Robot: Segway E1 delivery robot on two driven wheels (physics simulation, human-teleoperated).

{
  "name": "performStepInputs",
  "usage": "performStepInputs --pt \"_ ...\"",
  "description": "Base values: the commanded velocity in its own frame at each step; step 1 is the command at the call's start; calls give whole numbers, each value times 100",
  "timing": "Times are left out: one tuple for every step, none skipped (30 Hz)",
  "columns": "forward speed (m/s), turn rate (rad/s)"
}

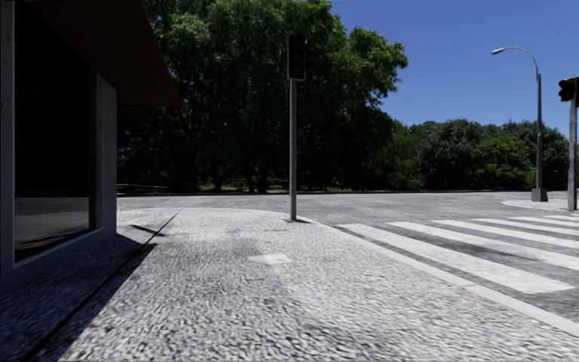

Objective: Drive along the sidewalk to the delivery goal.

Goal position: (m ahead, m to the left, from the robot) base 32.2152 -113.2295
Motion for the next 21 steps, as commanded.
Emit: performStepInputs --pt "200 -69" --pt "200 -69" --pt "200 -69" --pt "200 -69" --pt "200 -69" --pt "200 -69" --pt "200 -69" --pt "200 -69" --pt "200 -69" --pt "200 -69" --pt "200 -69" --pt "200 -69" --pt "200 -69" --pt "200 -69" --pt "200 -69" --pt "200 -69" --pt "200 -69" --pt "200 -69" --pt "200 -69" --pt "200 -69" --pt "200 -69"
